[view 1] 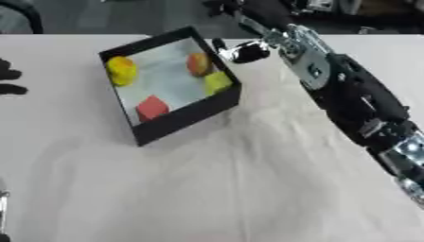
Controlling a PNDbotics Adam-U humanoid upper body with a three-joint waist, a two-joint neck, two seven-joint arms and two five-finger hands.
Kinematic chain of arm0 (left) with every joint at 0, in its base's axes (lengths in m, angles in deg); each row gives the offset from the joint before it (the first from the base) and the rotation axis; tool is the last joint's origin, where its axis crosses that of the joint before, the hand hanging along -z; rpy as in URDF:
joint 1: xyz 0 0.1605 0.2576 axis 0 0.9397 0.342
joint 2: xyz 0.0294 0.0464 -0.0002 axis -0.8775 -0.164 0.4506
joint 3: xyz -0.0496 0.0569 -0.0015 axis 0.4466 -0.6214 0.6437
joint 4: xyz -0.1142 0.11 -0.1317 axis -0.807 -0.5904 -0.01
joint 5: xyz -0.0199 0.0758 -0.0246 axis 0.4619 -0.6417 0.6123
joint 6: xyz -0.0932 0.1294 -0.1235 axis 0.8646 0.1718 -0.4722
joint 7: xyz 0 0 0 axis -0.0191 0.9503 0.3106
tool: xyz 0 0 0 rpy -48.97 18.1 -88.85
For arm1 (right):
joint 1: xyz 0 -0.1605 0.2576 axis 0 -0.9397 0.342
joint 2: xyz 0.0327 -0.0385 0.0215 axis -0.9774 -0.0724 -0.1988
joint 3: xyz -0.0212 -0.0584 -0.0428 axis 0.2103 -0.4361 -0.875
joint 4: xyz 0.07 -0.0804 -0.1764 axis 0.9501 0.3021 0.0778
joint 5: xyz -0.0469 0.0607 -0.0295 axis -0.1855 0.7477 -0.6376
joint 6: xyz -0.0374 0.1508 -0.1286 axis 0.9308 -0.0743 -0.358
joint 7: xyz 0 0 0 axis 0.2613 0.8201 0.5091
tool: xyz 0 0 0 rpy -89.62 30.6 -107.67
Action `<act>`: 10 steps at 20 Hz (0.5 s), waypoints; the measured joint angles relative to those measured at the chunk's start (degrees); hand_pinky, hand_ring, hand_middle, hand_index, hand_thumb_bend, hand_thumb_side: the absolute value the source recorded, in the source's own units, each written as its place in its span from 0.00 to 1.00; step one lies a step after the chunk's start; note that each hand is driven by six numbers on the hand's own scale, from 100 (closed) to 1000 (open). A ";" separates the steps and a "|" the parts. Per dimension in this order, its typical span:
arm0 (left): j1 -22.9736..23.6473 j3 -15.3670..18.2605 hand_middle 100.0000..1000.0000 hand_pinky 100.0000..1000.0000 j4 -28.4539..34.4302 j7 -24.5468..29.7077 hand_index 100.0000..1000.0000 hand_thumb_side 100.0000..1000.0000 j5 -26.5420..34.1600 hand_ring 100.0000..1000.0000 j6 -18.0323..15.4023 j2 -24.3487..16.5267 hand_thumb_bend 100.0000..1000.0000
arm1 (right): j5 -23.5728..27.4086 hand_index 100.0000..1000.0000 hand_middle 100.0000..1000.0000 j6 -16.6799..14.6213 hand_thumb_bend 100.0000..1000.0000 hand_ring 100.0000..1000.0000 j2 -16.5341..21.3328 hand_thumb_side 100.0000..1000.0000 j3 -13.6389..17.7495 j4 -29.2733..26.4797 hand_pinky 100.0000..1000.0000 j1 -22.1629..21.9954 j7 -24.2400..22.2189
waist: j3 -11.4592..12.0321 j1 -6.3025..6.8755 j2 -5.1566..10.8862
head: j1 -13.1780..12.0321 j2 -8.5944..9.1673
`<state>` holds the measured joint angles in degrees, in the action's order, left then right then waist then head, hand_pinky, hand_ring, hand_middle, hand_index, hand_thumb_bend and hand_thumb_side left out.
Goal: Pick up objects on the table and place them in the box.
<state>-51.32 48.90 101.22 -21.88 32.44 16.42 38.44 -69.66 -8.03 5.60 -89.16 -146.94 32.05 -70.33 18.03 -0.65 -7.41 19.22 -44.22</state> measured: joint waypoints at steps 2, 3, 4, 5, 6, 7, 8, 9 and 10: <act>0.00 0.00 0.54 0.49 0.00 -0.02 0.62 0.88 0.00 0.57 0.01 0.00 0.00 | 0.02 0.98 0.75 0.15 0.00 0.82 0.00 0.17 0.01 -0.12 0.83 -0.17 0.19 | -0.09 0.00 0.00 | -0.05 0.00; 0.00 0.01 0.54 0.49 0.00 -0.05 0.62 0.88 0.00 0.57 0.03 0.00 0.00 | 0.09 0.98 0.74 0.25 0.00 0.82 0.00 0.16 0.01 -0.26 0.83 -0.40 0.29 | -0.22 0.00 0.00 | -0.12 0.00; 0.00 0.01 0.54 0.49 0.00 -0.08 0.62 0.88 0.00 0.57 0.05 0.00 0.00 | 0.17 0.98 0.74 0.31 0.00 0.82 0.00 0.16 0.01 -0.38 0.83 -0.55 0.37 | -0.41 0.00 0.00 | -0.27 0.00; 0.00 0.02 0.54 0.49 0.00 -0.15 0.62 0.88 0.00 0.57 0.10 -0.01 0.00 | 0.24 0.97 0.73 0.37 0.00 0.81 0.03 0.13 0.02 -0.59 0.83 -0.71 0.52 | -0.54 0.00 0.00 | -0.45 0.00; 0.02 0.09 0.54 0.49 0.00 -0.21 0.62 0.88 0.00 0.57 0.13 -0.03 0.00 | 0.46 0.97 0.73 0.37 0.00 0.81 0.04 0.11 0.03 -0.96 0.83 -0.95 0.77 | -0.75 0.00 0.00 | -0.61 0.00; 0.03 0.21 0.54 0.49 0.00 -0.28 0.62 0.88 -0.02 0.57 0.17 -0.05 0.00 | 0.79 0.97 0.72 0.39 0.00 0.81 0.10 0.12 0.03 -1.42 0.82 -1.18 1.14 | -1.06 0.00 0.00 | -0.83 0.00; 0.06 0.34 0.54 0.49 0.00 -0.42 0.62 0.88 -0.03 0.57 0.22 -0.07 0.00 | 1.21 0.97 0.72 0.41 0.00 0.81 0.20 0.12 0.04 -2.04 0.82 -1.51 1.57 | -1.39 0.00 0.00 | -1.06 0.00; 0.15 0.38 0.54 0.49 0.00 -0.58 0.62 0.88 -0.04 0.57 0.27 -0.10 0.00 | 1.64 0.97 0.72 0.48 0.00 0.81 0.42 0.12 0.05 -2.69 0.82 -1.87 2.02 | -1.68 0.00 0.00 | -1.30 0.00; 0.36 0.50 0.54 0.49 -0.01 -0.73 0.62 0.88 -0.05 0.57 0.29 -0.16 0.00 | 2.18 0.97 0.72 0.54 0.00 0.81 0.73 0.12 0.05 -3.60 0.82 -2.25 2.46 | -2.05 0.00 0.00 | -1.59 0.00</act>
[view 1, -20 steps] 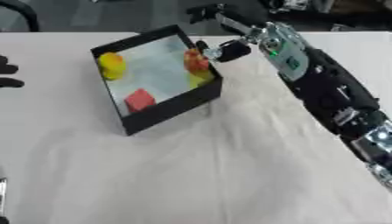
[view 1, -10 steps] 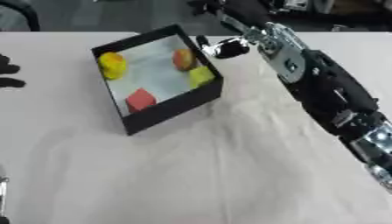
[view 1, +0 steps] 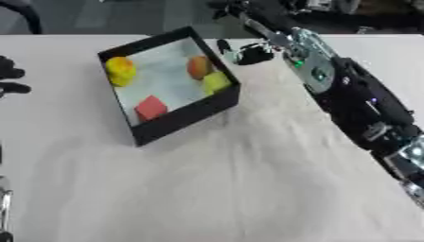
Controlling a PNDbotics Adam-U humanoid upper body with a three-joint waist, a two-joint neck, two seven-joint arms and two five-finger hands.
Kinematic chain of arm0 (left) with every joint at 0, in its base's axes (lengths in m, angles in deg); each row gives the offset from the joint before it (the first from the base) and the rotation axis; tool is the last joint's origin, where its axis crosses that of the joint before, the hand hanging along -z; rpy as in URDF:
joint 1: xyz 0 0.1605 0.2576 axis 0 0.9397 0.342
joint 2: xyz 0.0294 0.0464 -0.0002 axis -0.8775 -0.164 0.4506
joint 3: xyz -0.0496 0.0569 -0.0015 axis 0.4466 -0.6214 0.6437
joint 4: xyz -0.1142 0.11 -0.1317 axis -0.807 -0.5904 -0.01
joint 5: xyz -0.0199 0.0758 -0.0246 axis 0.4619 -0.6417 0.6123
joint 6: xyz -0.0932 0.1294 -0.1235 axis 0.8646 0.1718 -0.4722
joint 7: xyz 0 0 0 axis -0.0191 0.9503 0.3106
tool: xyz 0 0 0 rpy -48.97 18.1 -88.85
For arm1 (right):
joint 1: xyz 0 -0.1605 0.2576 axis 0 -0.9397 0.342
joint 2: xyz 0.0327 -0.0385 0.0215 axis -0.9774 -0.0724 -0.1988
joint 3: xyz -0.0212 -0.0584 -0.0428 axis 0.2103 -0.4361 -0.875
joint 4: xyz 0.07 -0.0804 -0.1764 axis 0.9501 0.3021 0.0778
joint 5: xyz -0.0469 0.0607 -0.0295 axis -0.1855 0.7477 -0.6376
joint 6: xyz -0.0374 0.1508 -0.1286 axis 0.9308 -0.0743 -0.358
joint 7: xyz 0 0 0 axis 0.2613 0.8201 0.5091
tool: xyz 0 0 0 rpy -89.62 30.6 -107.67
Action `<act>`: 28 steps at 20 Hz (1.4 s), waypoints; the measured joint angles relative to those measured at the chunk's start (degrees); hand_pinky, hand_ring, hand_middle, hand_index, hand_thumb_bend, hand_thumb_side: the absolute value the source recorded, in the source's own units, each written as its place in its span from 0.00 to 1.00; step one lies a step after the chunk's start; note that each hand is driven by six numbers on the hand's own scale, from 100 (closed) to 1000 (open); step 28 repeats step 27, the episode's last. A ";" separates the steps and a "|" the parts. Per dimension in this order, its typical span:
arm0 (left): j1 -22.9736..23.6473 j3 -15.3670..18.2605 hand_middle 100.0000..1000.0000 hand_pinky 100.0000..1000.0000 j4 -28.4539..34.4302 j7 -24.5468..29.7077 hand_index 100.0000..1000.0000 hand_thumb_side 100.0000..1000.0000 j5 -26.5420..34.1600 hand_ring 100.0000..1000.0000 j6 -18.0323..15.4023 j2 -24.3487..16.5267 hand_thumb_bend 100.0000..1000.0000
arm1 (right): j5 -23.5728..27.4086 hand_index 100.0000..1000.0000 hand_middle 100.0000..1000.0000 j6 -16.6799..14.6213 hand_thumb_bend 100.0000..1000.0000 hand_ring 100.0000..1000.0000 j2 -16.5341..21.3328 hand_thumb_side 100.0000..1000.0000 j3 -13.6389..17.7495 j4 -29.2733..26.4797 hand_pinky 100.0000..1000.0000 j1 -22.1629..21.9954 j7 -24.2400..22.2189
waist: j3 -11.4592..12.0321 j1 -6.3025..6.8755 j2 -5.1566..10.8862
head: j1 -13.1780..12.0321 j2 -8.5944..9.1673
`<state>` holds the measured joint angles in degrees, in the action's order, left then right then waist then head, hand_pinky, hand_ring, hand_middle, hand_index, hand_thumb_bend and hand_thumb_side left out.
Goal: Pick up objects on the table and place them in the box.
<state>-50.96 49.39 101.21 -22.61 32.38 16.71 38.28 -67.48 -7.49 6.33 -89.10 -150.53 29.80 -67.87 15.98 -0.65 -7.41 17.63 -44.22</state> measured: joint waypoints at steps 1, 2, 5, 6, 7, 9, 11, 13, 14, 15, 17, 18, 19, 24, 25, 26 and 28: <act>0.17 0.18 0.54 0.49 -0.01 -0.20 0.62 0.88 -0.01 0.57 0.06 -0.10 0.00 | 0.66 0.96 0.72 0.05 0.00 0.81 0.43 0.13 0.01 -1.17 0.82 -0.52 0.42 | -0.49 0.00 0.00 | -0.33 0.00; 0.30 0.30 0.54 0.49 -0.02 -0.40 0.62 0.88 -0.03 0.57 0.13 -0.38 0.00 | 1.52 0.96 0.72 0.10 0.00 0.81 1.05 0.13 0.02 -2.59 0.82 -1.28 0.82 | -1.12 0.00 0.00 | -0.68 0.00; 1.11 0.84 0.53 0.48 -0.24 -1.30 0.62 0.89 -0.07 0.56 0.38 -1.13 0.00 | 4.96 0.94 0.70 0.53 0.00 0.80 3.46 0.16 0.39 -8.17 0.81 -4.70 1.65 | -3.04 0.00 0.40 | -1.80 0.00; 1.44 0.96 0.53 0.48 -0.37 -1.62 0.62 0.89 -0.09 0.56 0.46 -1.48 0.00 | 6.60 0.94 0.70 0.75 0.00 0.80 4.25 0.16 0.63 -10.47 0.81 -6.15 1.81 | -3.81 -0.04 0.93 | -2.26 0.00; 1.77 1.11 0.53 0.48 -0.42 -1.93 0.63 0.89 -0.11 0.56 0.56 -1.74 0.00 | 8.43 0.93 0.69 0.95 0.00 0.79 5.17 0.18 1.04 -12.96 0.81 -7.80 1.94 | -4.57 -0.10 1.49 | -2.76 -0.01; 2.31 1.42 0.53 0.48 -0.71 -2.64 0.63 0.88 -0.20 0.56 0.77 -2.22 0.00 | 12.04 0.92 0.68 1.58 0.00 0.79 7.00 0.21 2.40 -18.02 0.80 -11.53 2.39 | -5.54 -0.15 2.14 | -3.98 -0.01; 2.85 1.78 0.53 0.48 -0.99 -3.49 0.63 0.88 -0.33 0.56 1.03 -2.76 0.00 | 15.14 0.90 0.66 2.48 0.00 0.78 8.15 0.25 4.29 -22.72 0.80 -15.99 3.18 | -6.59 -0.15 2.40 | -5.40 -0.01; 3.32 2.03 0.52 0.48 -1.18 -4.35 0.63 0.88 -0.43 0.56 1.34 -3.38 0.00 | 17.69 0.87 0.65 3.65 0.00 0.78 8.96 0.31 6.87 -27.20 0.79 -21.31 4.27 | -7.70 -0.15 2.94 | -6.92 -0.01; 3.61 2.15 0.52 0.48 -1.34 -4.82 0.63 0.88 -0.48 0.56 1.56 -3.72 0.00 | 18.88 0.86 0.64 4.28 0.00 0.77 9.02 0.35 8.29 -29.35 0.78 -23.99 4.89 | -8.22 -0.16 3.04 | -7.74 0.00; 3.88 2.32 0.52 0.48 -1.52 -5.33 0.63 0.88 -0.51 0.56 1.82 -4.11 0.00 | 20.13 0.83 0.62 4.84 0.00 0.76 8.97 0.37 9.67 -31.31 0.77 -26.71 5.46 | -8.69 -0.19 3.04 | -8.56 0.00; 4.41 2.65 0.52 0.48 -1.90 -6.58 0.63 0.88 -0.51 0.56 2.41 -5.03 0.00 | 22.70 0.82 0.61 5.37 0.00 0.75 7.95 0.38 12.61 -35.04 0.77 -31.81 6.79 | -9.68 -0.27 3.06 | -10.46 0.00; 4.59 2.71 0.52 0.48 -2.08 -7.22 0.63 0.88 -0.51 0.56 2.69 -5.46 0.00 | 23.85 0.82 0.61 5.45 0.00 0.75 7.14 0.38 13.95 -36.67 0.77 -34.06 7.46 | -10.09 -0.35 3.06 | -11.23 0.00; 4.67 2.73 0.52 0.48 -2.15 -7.79 0.63 0.88 -0.51 0.56 2.92 -5.71 0.00 | 24.77 0.82 0.61 5.53 0.00 0.75 6.46 0.38 15.03 -38.03 0.77 -35.51 7.98 | -10.18 -0.38 3.08 | -11.79 0.00; 5.41 3.02 0.52 0.47 -2.45 -9.32 0.65 0.89 -0.44 0.56 3.62 -6.59 0.00 | 27.24 0.75 0.56 6.42 0.00 0.72 4.71 0.45 17.81 -40.46 0.74 -37.78 9.23 | -11.68 -0.43 3.08 | -14.45 0.00; 5.81 3.18 0.52 0.47 -2.63 -9.66 0.65 0.89 -0.30 0.56 3.80 -6.92 0.00 | 27.86 0.75 0.56 7.00 0.00 0.72 3.82 0.45 18.80 -39.99 0.74 -39.05 9.80 | -13.21 -0.43 3.08 | -15.47 0.00; 5.97 3.28 0.53 0.47 -2.83 -10.01 0.65 0.89 -0.17 0.56 3.93 -7.04 0.00 | 28.59 0.73 0.55 7.59 0.00 0.71 2.73 0.47 20.07 -39.10 0.73 -40.63 10.48 | -14.37 -0.40 3.13 | -16.34 0.00; 6.20 3.37 0.53 0.47 -2.89 -10.27 0.65 0.89 -0.05 0.56 4.06 -7.05 0.00 | 29.40 0.73 0.54 8.13 0.00 0.71 1.46 0.48 21.32 -38.02 0.73 -42.09 11.21 | -14.85 -0.40 3.29 | -17.09 0.00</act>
